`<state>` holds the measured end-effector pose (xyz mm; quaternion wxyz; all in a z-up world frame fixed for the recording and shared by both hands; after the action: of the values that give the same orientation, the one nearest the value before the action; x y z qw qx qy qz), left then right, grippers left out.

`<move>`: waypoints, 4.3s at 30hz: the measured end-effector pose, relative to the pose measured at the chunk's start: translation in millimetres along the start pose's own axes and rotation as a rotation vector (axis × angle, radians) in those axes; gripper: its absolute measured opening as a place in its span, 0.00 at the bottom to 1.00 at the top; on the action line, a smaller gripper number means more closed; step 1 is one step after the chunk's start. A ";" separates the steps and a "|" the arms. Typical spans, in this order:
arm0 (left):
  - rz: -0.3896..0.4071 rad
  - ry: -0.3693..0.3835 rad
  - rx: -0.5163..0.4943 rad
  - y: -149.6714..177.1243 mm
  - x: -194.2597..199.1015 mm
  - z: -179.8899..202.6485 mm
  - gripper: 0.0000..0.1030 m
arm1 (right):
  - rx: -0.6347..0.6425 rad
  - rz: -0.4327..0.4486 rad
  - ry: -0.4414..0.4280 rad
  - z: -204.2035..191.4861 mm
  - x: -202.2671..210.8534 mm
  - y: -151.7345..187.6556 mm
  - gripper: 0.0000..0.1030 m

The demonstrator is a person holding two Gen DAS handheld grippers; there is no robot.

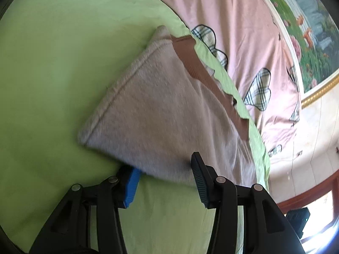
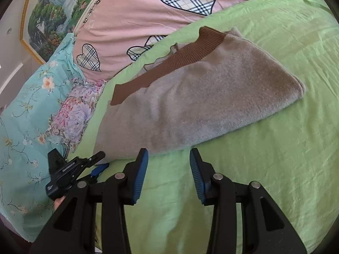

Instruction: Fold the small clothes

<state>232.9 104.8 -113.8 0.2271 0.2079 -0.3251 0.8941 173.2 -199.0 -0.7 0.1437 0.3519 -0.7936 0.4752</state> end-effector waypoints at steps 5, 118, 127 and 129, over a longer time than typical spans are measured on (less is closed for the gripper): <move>0.026 -0.011 0.030 -12.3 -10.0 -2.8 0.45 | -0.003 -0.017 -0.001 0.1 -8.0 -1.1 0.41; -0.407 0.218 -0.357 43.8 -220.3 211.1 0.43 | -0.115 -0.275 -0.118 118.0 -103.5 -128.6 0.40; -0.336 0.186 -0.391 7.8 -103.2 167.7 0.43 | -0.076 -0.263 -0.249 30.9 -91.5 -84.3 0.36; -0.323 0.158 -0.403 -2.0 -77.3 150.5 0.43 | -0.070 -0.272 -0.291 7.2 -96.6 -67.4 0.36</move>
<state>330.4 -16.5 -47.3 0.4282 0.1370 -0.4406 0.7770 289.6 -184.6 -14.7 0.1026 0.5154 -0.7673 0.3675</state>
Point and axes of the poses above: each gripper's, at about its wrist camera, not at the fingertips, and x roughly against the way its jaws point, z to its right, y to its underside, the point moved 9 cm from there along -x, roughly the way its jaws point, and after that the axes turned 10 degrees about z, right-handed, at the moved point
